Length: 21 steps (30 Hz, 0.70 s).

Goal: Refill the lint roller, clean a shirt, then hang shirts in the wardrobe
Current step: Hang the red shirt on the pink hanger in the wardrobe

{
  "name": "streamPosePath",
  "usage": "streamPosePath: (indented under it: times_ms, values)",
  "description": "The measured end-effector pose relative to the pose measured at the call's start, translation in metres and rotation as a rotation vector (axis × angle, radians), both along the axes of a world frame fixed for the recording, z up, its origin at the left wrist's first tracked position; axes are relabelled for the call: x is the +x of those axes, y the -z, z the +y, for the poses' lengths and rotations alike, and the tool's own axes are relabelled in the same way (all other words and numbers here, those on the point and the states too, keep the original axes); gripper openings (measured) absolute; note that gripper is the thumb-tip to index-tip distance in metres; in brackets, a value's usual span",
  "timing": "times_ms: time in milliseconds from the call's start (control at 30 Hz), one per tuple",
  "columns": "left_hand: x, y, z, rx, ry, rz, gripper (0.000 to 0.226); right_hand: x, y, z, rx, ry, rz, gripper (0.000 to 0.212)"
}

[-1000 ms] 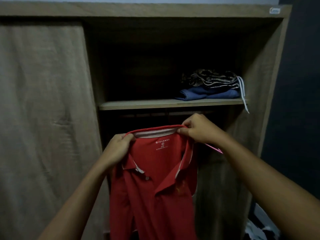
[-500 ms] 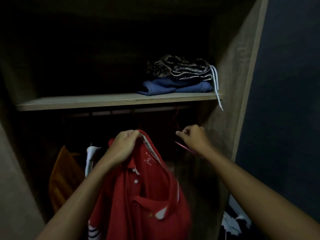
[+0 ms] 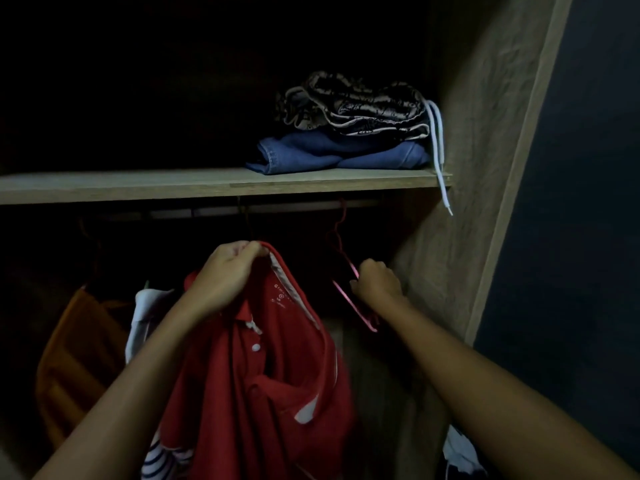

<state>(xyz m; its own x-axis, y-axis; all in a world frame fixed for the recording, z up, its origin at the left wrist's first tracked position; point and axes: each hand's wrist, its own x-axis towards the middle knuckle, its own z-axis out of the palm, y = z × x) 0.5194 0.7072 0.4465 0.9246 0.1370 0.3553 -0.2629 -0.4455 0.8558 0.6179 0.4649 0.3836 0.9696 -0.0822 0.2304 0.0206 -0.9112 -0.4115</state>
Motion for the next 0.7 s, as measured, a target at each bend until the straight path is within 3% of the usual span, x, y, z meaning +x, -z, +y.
streamPosePath:
  times_ms: [233,433,700]
  values:
    - [-0.001,-0.002,-0.002,-0.008,-0.016,0.009,0.079,0.006,-0.003,0.009,0.416,-0.028,-0.067,0.024]
    - [-0.010,0.000,-0.004,-0.033,-0.006,0.026,0.070,-0.003,-0.007,0.011,0.523,-0.063,-0.083,0.020]
    - [-0.038,-0.003,0.005,-0.046,-0.022,0.025,0.077,-0.035,-0.011,0.015,0.570,-0.068,-0.113,0.015]
